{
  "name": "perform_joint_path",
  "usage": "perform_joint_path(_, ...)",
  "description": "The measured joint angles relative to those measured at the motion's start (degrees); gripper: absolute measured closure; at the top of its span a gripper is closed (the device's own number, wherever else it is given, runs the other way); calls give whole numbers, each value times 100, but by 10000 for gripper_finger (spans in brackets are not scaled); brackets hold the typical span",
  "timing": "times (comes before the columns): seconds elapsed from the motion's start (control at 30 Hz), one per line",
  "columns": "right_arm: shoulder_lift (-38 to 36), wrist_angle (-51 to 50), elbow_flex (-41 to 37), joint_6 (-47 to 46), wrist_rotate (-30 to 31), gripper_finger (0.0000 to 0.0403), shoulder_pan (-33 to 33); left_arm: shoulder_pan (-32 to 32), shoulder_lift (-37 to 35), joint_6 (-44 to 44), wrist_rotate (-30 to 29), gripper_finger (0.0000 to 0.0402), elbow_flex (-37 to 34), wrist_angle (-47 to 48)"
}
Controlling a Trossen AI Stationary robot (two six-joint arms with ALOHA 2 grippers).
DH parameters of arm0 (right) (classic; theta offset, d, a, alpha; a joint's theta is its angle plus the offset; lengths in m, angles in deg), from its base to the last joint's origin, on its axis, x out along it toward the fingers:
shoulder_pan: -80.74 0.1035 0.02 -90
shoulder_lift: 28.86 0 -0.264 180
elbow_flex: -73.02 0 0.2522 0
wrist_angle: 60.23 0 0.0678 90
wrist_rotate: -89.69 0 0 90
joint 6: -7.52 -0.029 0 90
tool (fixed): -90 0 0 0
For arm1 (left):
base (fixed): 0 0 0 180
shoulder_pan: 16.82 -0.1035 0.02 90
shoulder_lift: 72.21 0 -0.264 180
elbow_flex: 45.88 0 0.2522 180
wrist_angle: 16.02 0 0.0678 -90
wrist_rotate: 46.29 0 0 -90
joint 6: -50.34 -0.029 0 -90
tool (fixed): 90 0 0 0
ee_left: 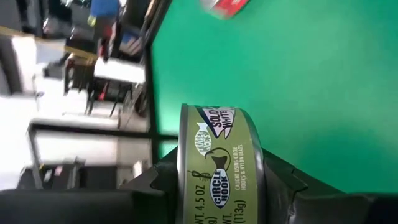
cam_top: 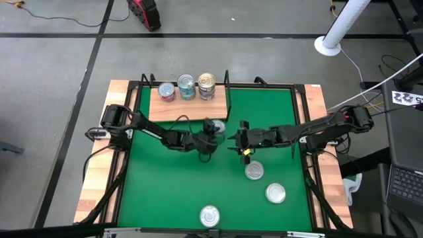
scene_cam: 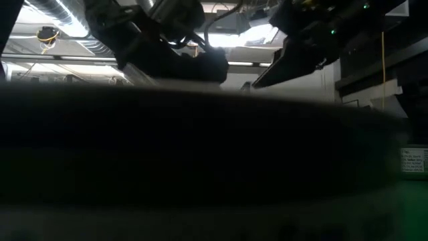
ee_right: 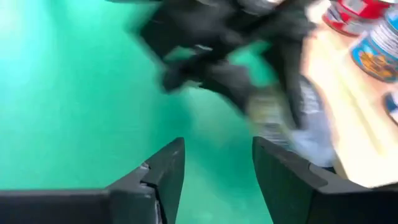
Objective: Stack canned seafood by type on shelf
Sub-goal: Put the green tuna can on the shelf
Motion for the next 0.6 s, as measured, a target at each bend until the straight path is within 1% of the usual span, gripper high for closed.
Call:
perform_joint_path(0.13, -247, -131, 4, 2, -21, 217, 7, -204, 0, 11, -103, 269, 0, -8)
perform_joint_path(0.37, -625, -599, 2, 6, 6, 217, 3, -664, 0, 11, -250, 259, 0, -7)
perform_joint_path(0.6, -683, -912, 2, 6, 8, 217, 2, -1112, 0, 207, -202, 264, 0, 18)
